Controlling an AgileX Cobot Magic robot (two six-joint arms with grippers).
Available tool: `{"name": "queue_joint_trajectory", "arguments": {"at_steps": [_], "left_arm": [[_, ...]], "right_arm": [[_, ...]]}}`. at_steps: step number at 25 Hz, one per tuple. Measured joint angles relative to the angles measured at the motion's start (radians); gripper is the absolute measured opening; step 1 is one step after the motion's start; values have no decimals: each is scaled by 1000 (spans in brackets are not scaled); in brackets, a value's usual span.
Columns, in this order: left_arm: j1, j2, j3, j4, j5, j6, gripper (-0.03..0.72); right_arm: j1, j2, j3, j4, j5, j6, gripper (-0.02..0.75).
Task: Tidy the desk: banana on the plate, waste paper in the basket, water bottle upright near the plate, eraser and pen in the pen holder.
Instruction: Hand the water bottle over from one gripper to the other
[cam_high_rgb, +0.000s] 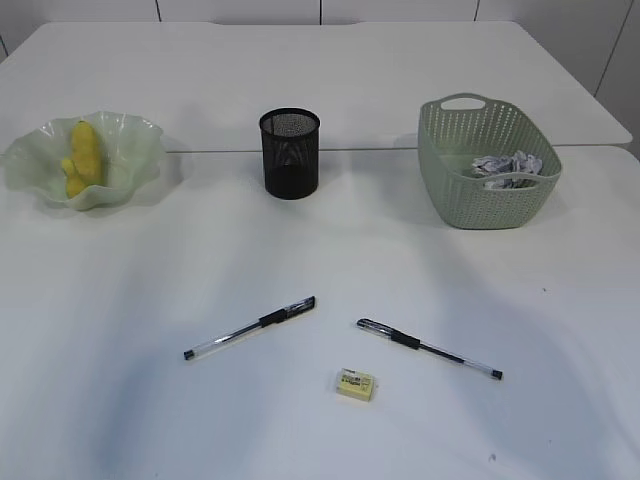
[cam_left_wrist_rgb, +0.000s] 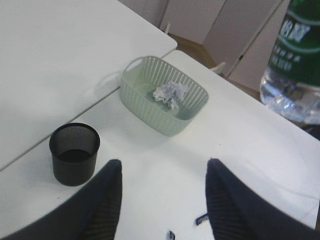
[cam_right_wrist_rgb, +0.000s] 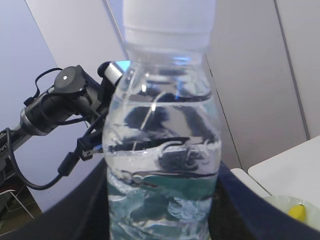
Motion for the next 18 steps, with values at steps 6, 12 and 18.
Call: {"name": "queue_joint_trajectory", "arguments": {"at_steps": [6,12,18], "left_arm": [[-1,0,203,-11,-9,201,377],[-1,0,389,-55,-23,402,346],[-2,0,407,-124,-29,436,251]], "right_arm": [[0,0,0,0,0,-4,368],[0,0,0,0,0,-8,368],[0,0,0,-29,0,-9,367]]}}
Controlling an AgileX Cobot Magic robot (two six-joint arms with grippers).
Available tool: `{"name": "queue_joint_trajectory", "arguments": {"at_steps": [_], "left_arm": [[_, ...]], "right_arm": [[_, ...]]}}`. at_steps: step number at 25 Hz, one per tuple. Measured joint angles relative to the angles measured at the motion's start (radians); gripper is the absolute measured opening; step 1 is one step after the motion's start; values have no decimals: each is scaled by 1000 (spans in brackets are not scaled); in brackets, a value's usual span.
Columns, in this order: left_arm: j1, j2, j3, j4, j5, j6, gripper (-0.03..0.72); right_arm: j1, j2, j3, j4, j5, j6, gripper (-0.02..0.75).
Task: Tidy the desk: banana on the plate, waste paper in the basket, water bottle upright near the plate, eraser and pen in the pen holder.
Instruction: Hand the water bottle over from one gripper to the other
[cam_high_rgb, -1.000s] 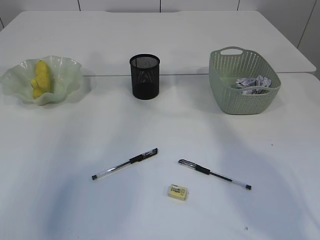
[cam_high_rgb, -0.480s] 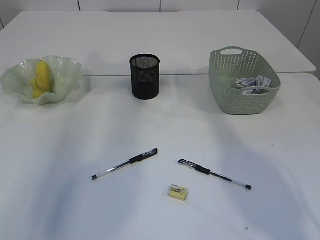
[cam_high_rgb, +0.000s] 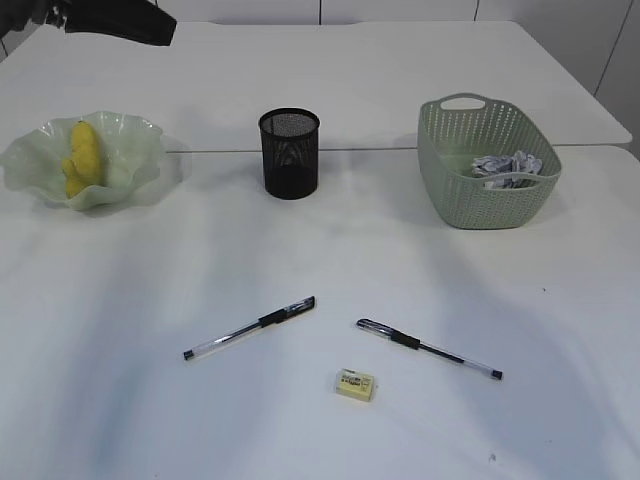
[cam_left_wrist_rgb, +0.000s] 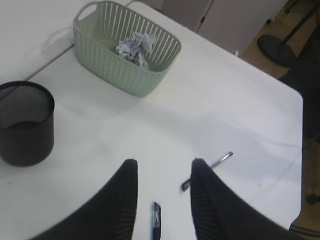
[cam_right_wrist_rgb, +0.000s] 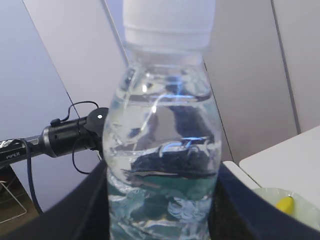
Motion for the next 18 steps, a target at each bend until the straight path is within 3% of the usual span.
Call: {"name": "queue_joint_trajectory", "arguments": {"at_steps": [10,18], "left_arm": [[-2,0,0,-382,-6,2,237],[-76,0,0,-430,-11,-16,270]], "right_arm": [[0,0,0,-65,0,-2,367],[0,0,0,-65,0,-2,367]]}}
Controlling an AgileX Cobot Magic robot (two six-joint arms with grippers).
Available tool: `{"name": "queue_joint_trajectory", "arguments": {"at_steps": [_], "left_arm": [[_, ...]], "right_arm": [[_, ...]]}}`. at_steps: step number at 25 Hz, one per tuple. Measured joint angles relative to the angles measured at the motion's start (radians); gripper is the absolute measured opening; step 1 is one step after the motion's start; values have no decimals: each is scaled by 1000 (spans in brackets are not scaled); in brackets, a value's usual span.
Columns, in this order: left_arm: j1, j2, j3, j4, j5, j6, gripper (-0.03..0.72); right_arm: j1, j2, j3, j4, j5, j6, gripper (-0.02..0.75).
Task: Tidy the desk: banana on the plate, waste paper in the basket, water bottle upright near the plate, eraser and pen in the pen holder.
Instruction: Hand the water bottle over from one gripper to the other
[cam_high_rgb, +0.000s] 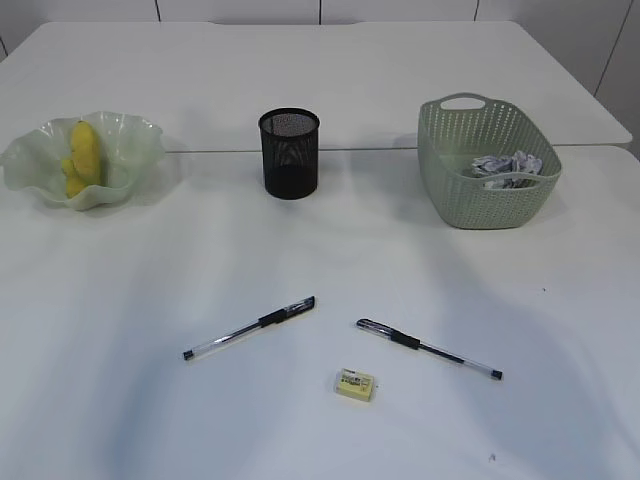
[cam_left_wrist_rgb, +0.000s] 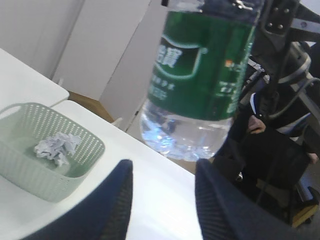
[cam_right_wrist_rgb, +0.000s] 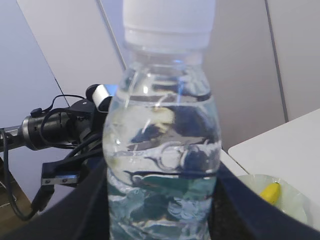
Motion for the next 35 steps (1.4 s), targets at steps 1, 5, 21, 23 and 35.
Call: {"name": "queue_joint_trajectory", "arguments": {"at_steps": [1,5,21,23,35], "left_arm": [[-17,0,0,-1,0,0,293],[-57,0,0,-8,0,-3,418],[-60,0,0,-126,-8,-3,554],[-60,0,0,-126,-13,-3,555],[-103,0,0,-133,-33,-3,556]], "right_arm": [[0,0,0,0,0,0,367],[0,0,0,0,0,0,367],[65,0,0,-96,2,28,367],[80,0,0,-101,2,34,367],[98,0,0,-93,21,71,366]]}}
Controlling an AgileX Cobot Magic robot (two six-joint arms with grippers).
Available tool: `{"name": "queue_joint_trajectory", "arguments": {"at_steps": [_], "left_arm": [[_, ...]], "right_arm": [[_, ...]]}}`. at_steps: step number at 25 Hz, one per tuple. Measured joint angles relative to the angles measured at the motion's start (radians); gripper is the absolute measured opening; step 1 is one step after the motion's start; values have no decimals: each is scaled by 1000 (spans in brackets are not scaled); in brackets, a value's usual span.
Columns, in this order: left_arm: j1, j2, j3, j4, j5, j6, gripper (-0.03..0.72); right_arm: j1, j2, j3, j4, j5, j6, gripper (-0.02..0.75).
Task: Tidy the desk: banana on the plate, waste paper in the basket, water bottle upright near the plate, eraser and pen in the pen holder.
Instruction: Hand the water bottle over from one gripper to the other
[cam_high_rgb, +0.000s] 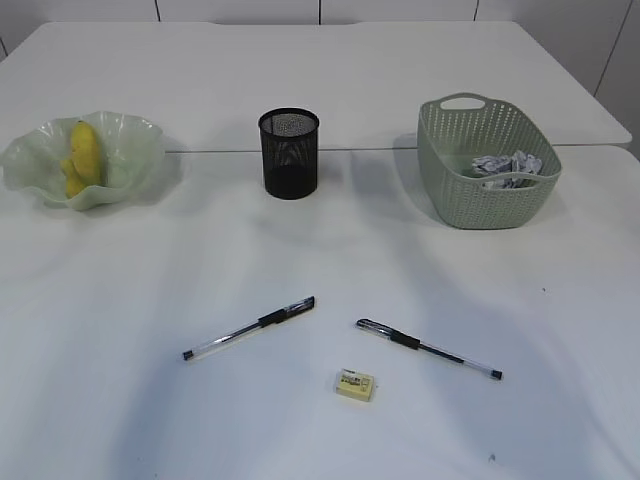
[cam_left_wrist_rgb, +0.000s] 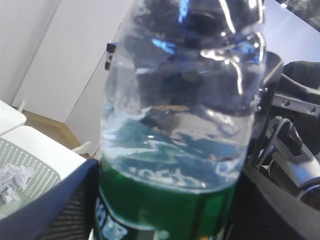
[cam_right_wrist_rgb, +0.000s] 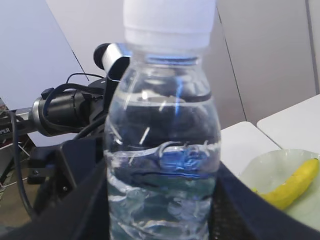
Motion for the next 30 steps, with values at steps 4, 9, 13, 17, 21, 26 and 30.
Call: {"name": "queue_joint_trajectory", "arguments": {"at_steps": [4,9,13,17,21,26,30], "left_arm": [[-8,0,0,-2,0,0,556],[-21,0,0,-9,-1,0,556],[-23,0,0,-19,3,0,556],[-23,0,0,-20,5,0,536],[-23,0,0,-20,5,0,466],[-23,0,0,-20,8,8,421],[-23,0,0,-21,10,10,415]], "right_arm": [[1,0,0,8,0,10,366],[15,0,0,18,0,14,366],[21,0,0,18,-2,13,366],[21,0,0,19,-2,14,366],[21,-2,0,25,-2,21,366],[21,-2,0,29,0,29,366],[21,-2,0,31,0,31,366]]}}
